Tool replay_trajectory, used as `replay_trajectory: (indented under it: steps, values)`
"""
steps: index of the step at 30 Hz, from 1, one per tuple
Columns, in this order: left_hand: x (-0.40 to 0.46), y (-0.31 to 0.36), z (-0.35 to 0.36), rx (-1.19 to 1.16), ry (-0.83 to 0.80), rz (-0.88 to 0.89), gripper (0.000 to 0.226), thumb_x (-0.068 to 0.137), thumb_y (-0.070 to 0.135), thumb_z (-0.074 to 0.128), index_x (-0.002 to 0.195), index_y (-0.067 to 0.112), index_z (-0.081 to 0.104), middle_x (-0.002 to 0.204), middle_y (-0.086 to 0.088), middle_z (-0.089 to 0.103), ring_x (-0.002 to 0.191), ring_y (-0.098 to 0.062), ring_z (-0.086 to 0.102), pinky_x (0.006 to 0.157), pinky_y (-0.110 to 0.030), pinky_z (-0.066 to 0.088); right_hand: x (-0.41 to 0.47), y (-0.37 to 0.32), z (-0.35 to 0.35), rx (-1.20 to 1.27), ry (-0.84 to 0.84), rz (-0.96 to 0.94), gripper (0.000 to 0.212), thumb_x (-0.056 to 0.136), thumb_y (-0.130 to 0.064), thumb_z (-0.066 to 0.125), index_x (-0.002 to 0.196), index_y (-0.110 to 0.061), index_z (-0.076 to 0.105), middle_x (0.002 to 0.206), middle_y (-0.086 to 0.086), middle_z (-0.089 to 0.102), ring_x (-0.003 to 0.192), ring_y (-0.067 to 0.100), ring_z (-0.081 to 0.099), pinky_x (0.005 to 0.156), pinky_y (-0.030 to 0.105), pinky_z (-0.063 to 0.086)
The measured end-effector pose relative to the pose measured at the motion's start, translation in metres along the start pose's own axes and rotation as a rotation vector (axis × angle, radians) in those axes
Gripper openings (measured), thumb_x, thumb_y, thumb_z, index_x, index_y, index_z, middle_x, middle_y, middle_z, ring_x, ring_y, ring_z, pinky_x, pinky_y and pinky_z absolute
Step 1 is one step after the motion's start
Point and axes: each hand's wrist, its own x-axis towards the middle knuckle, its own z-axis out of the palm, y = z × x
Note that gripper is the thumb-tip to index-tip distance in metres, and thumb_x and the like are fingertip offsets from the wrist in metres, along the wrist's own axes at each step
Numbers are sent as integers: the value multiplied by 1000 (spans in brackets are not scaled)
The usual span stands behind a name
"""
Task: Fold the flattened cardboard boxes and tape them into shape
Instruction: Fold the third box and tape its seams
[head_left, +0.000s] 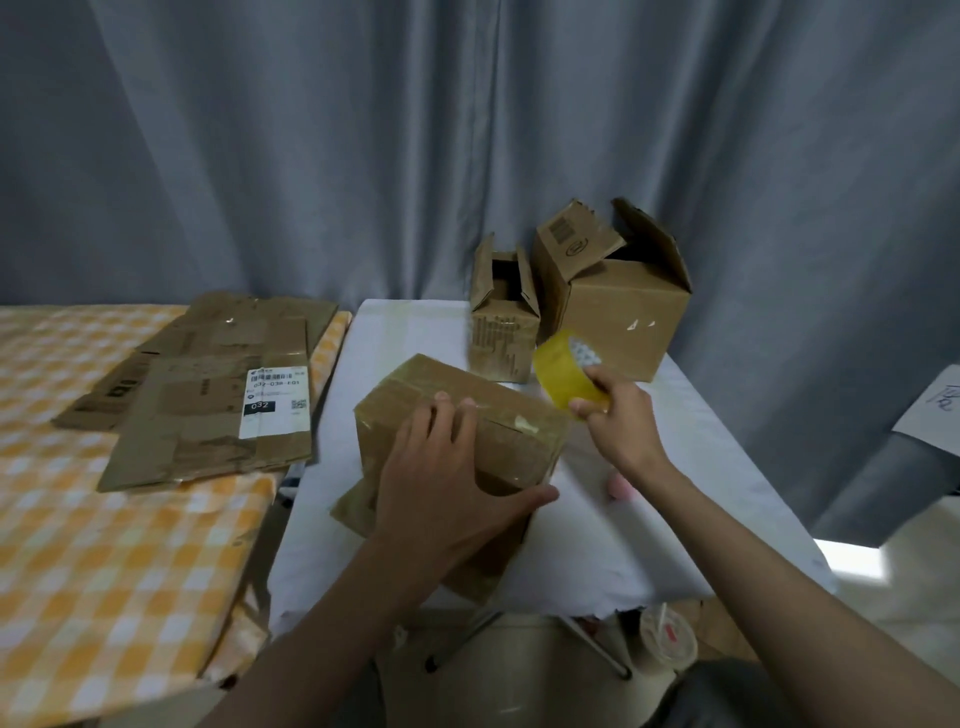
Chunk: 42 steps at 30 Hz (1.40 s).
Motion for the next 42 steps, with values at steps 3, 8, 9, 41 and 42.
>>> replay_trajectory:
  steps: [3, 8, 9, 41, 42]
  values:
    - [0, 3, 2, -5, 42, 11, 121, 65, 102, 22, 133, 9, 58, 134, -13, 59, 123, -31, 53, 101, -43, 45, -4, -39, 1, 157, 51, -80, 34, 89, -10, 68, 122, -13, 63, 114, 6, 64, 104, 23, 57, 81, 29, 40]
    - [6, -12, -9, -41, 9, 80, 118, 62, 103, 20, 140, 19, 49, 137, -3, 53, 118, -20, 47, 99, -35, 39, -30, -78, 24, 279, -5, -221, 26, 90, -8, 64, 115, -14, 59, 108, 0, 62, 98, 18, 56, 83, 33, 44]
    - [8, -19, -13, -74, -10, 111, 111, 65, 101, 22, 139, 24, 48, 135, 1, 52, 116, -16, 44, 97, -32, 38, -35, -79, 28, 269, -22, -237, 27, 91, -8, 63, 117, -13, 58, 110, -2, 61, 100, 18, 55, 85, 33, 43]
    - [67, -37, -79, -632, 306, 87, 10, 90, 15, 69, 83, 20, 64, 89, 7, 64, 83, -1, 59, 71, -9, 43, -37, -67, 34, 194, -143, -210, 26, 102, -38, 51, 123, -26, 46, 123, 0, 53, 108, 15, 52, 90, 38, 49]
    - [71, -38, -84, -645, 311, 69, 11, 90, 15, 68, 82, 20, 63, 89, 8, 63, 82, 2, 59, 69, -5, 40, -35, -69, 34, 206, -120, -212, 24, 102, -41, 49, 120, -25, 45, 118, 0, 54, 104, 16, 53, 86, 39, 50]
